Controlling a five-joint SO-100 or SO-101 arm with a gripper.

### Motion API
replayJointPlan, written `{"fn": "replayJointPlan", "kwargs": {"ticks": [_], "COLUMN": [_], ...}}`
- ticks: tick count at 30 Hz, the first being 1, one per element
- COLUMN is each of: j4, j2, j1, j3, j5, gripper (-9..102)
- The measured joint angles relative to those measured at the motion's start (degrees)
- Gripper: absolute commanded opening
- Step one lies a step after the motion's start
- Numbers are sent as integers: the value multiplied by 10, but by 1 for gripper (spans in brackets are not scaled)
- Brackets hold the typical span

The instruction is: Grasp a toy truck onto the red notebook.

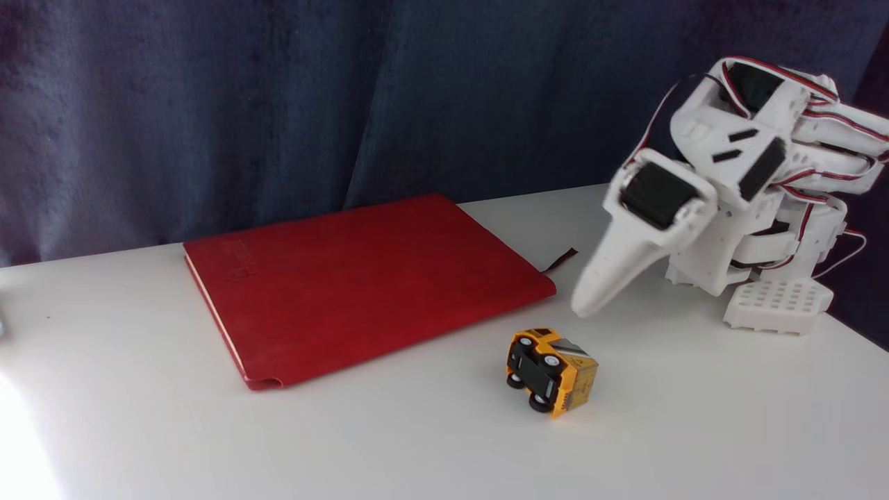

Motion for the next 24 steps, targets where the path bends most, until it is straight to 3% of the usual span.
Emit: {"fn": "replayJointPlan", "kwargs": {"ticks": [3, 6, 12, 15, 20, 24], "j4": [-4, 1, 18, 19, 22, 88], "j2": [0, 0, 0, -16, -231, -469], "j1": [5, 37, 48, 3, -68, -135], "j3": [1, 0, -100, -177, -326, -448], "j5": [38, 113, 185, 229, 247, 241], "gripper": [2, 22, 31, 32, 42, 41]}}
